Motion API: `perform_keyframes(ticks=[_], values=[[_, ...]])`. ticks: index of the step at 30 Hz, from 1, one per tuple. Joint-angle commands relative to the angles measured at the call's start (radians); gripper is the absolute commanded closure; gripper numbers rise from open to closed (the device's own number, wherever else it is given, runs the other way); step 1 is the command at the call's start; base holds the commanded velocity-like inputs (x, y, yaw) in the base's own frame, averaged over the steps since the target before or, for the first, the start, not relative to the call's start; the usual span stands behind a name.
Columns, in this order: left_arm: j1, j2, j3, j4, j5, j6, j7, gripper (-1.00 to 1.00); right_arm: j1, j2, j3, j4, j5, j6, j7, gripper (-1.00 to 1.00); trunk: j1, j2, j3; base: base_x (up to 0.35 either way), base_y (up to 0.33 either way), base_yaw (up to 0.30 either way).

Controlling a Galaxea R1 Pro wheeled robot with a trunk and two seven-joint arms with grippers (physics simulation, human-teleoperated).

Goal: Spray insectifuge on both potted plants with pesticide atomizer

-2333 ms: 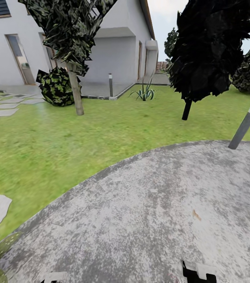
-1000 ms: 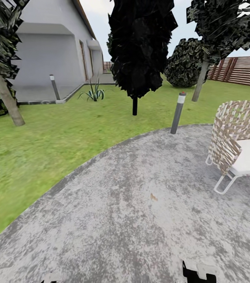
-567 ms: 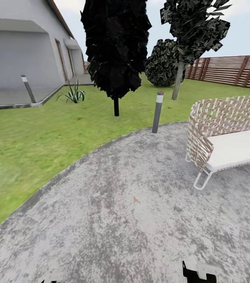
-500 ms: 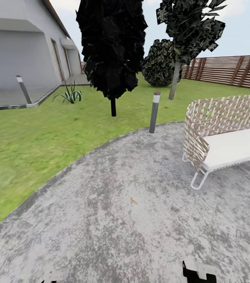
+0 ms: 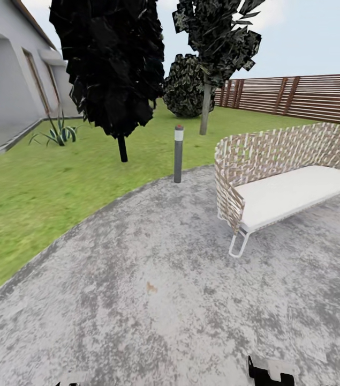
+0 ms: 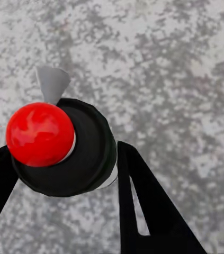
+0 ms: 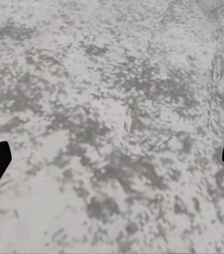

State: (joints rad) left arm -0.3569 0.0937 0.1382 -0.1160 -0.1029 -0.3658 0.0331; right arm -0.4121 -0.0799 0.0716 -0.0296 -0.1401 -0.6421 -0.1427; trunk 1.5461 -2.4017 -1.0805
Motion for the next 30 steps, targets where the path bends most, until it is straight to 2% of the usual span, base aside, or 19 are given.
perform_keyframes(ticks=[1, 24, 30], values=[[-0.001, 0.000, 0.006, 0.001, -0.011, -0.004, 0.004, 1.00, -0.001, 0.000, 0.008, 0.001, -0.009, -0.002, -0.002, -1.00, 0.000, 0.000, -0.001, 0.192, -0.148, -0.300], [-0.001, 0.001, 0.008, 0.002, -0.009, -0.004, 0.004, 1.00, -0.001, 0.000, 0.008, 0.001, -0.008, -0.002, -0.002, -1.00, 0.000, 0.000, -0.001, 0.015, -0.009, -0.300], [-0.001, 0.000, 0.008, 0.001, -0.009, -0.004, 0.004, 1.00, -0.001, 0.000, 0.008, 0.001, -0.008, -0.002, -0.002, -1.00, 0.000, 0.000, -0.001, 0.204, -0.016, -0.300]])
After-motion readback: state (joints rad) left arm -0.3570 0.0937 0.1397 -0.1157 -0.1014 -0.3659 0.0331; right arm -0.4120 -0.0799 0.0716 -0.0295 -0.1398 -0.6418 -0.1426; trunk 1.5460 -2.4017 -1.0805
